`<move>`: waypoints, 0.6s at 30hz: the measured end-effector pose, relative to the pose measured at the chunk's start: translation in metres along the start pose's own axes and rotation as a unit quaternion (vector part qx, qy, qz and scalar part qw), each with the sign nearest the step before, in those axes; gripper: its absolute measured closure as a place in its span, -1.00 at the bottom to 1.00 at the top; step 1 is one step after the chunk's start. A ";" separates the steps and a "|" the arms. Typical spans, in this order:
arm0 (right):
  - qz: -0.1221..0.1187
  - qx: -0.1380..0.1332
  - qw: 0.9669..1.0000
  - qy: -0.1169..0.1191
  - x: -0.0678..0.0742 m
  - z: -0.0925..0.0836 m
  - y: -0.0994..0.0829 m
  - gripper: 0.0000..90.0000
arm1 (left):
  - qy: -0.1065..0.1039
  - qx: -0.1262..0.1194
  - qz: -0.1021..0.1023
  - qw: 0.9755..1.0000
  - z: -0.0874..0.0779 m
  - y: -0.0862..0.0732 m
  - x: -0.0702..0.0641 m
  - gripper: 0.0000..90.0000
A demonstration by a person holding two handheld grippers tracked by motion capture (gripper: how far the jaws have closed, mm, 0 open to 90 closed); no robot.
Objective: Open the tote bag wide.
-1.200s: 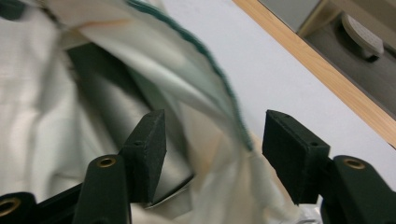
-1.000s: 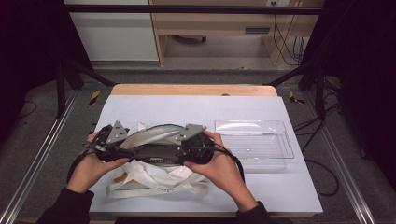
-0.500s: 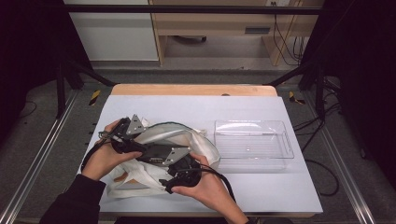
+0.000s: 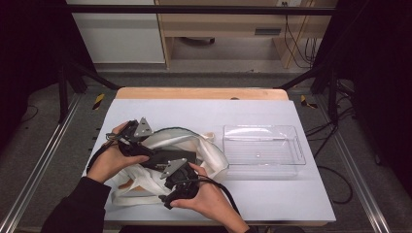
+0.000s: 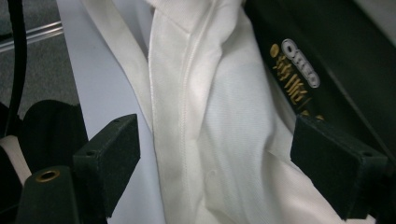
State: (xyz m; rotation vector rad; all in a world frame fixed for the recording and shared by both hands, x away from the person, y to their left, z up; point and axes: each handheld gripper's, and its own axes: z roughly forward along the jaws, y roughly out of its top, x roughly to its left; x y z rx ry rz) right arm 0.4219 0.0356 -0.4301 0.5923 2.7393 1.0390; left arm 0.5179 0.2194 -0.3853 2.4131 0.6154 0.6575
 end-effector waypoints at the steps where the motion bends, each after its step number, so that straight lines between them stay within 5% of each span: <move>1: -0.001 0.004 1.000 0.000 0.000 0.002 0.001 -0.62 | 0.000 0.005 0.003 1.000 0.002 0.000 0.000 -0.74; 11: -0.029 0.017 0.999 0.000 0.008 0.015 0.003 -0.46 | -0.008 0.012 0.008 1.000 0.017 -0.005 0.003 -0.65; 18: -0.032 0.008 0.999 -0.001 0.009 0.013 0.000 -0.33 | -0.007 0.018 0.016 1.000 0.023 -0.003 0.000 -0.31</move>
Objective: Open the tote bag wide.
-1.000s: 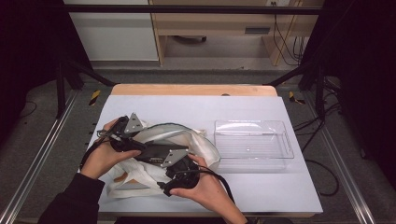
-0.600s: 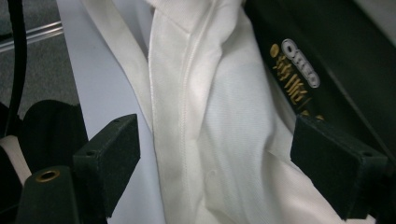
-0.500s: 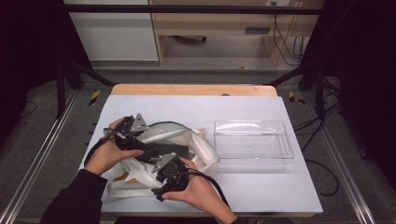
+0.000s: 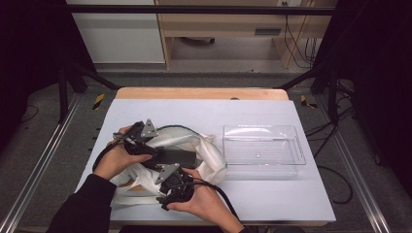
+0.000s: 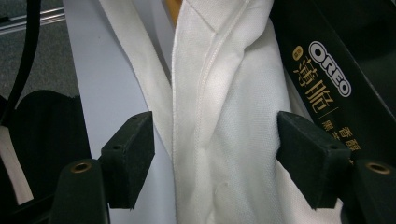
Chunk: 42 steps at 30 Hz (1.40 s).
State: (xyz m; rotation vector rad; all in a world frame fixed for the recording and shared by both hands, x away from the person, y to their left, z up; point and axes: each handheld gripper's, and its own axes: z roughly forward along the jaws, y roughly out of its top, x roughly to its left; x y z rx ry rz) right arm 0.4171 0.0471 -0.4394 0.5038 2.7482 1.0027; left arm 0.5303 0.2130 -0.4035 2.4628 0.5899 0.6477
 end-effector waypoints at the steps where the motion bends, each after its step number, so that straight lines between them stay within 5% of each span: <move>1: -0.001 -0.001 1.000 0.000 0.000 0.000 0.000 -0.33 | -0.003 0.001 0.002 1.000 0.000 0.000 0.000 -0.23; 7: -0.001 -0.002 1.000 -0.002 0.000 -0.001 0.000 -0.27 | -0.022 0.010 0.009 1.000 -0.001 -0.002 -0.006 0.34; 13: -0.001 -0.002 1.000 -0.005 0.000 -0.001 0.001 -0.21 | -0.025 0.019 0.013 0.999 -0.005 -0.004 -0.006 0.69; 20: -0.003 0.005 1.000 -0.007 0.002 0.001 0.004 -0.31 | -0.020 0.015 0.005 1.000 -0.012 0.000 -0.002 0.76; 24: -0.019 0.012 1.000 -0.019 0.002 0.003 0.005 -0.03 | -0.010 -0.001 -0.003 1.000 -0.021 0.002 0.007 0.77; 36: -0.039 0.019 0.999 -0.033 0.005 0.004 0.003 0.83 | 0.009 -0.001 -0.018 1.000 -0.027 0.003 0.023 0.78; 42: -0.045 0.013 0.998 -0.032 0.005 -0.002 0.003 0.89 | 0.018 -0.009 -0.014 1.000 -0.033 0.007 0.024 0.79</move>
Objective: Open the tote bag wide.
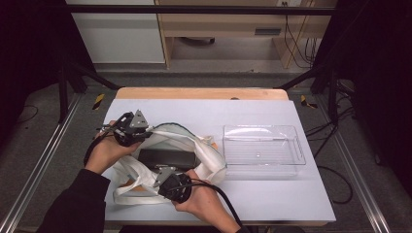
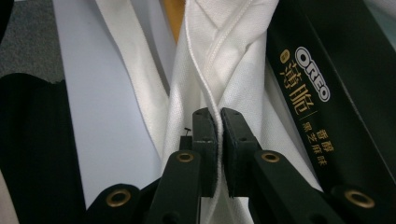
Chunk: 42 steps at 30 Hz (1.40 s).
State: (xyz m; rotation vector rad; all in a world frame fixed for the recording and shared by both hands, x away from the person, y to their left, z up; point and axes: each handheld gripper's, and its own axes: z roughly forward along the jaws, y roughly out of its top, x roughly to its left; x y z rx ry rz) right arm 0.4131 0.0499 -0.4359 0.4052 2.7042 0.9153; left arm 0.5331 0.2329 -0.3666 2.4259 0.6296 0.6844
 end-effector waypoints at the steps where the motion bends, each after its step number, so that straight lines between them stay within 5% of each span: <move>1: -0.004 -0.001 1.000 0.000 0.000 -0.002 0.000 0.90 | 0.001 -0.003 -0.001 1.000 -0.001 0.001 0.000 0.79; 14: -0.043 0.009 0.999 0.028 0.012 -0.007 -0.006 0.91 | 0.010 0.008 -0.014 1.000 0.014 -0.007 0.012 0.79; 31: -0.043 0.010 0.998 0.042 0.014 -0.009 -0.012 0.89 | 0.021 0.010 -0.032 0.999 0.028 -0.012 0.012 0.77; 35: -0.031 0.003 0.999 0.043 0.009 -0.014 -0.011 0.31 | 0.029 -0.010 -0.023 0.999 0.014 -0.011 0.002 0.46; 39: -0.019 -0.012 0.999 0.028 -0.002 -0.033 -0.009 0.04 | 0.047 -0.034 -0.020 0.998 -0.005 -0.013 -0.010 0.05; 42: -0.014 -0.019 1.000 0.018 -0.011 -0.045 -0.008 -0.08 | 0.060 -0.055 -0.039 0.996 -0.019 -0.018 -0.017 -0.14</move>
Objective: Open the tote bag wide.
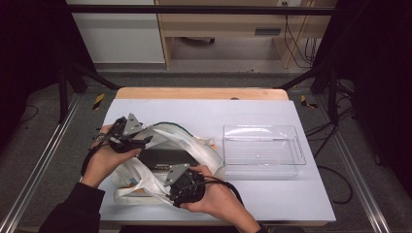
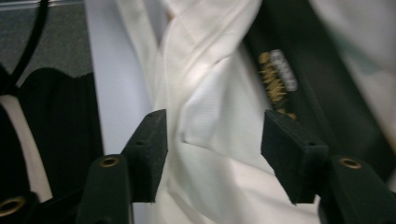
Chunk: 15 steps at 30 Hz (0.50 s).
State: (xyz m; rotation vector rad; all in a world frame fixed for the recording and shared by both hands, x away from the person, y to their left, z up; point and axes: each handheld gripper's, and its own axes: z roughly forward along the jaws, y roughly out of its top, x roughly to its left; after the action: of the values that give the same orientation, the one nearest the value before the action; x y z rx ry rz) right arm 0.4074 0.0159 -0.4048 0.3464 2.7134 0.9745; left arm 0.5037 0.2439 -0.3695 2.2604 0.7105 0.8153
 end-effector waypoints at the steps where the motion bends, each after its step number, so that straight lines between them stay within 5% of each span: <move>1: 0.002 -0.005 1.000 -0.007 -0.004 -0.005 0.001 -0.10 | 0.006 -0.005 -0.003 1.000 -0.006 -0.003 -0.002 -0.16; 8: 0.020 -0.026 0.997 -0.067 -0.039 -0.037 0.008 -0.26 | 0.028 -0.032 -0.041 0.998 -0.043 -0.027 -0.018 -0.32; 15: 0.058 -0.013 0.991 -0.124 -0.082 -0.032 0.013 -0.34 | 0.025 -0.049 -0.068 0.996 -0.069 -0.045 -0.039 -0.40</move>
State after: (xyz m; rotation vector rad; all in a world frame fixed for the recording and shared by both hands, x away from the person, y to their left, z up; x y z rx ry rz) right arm 0.4766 -0.0175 -0.3603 0.5854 2.4768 0.9286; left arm 0.4177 0.2739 -0.3729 2.0867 0.8203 0.8255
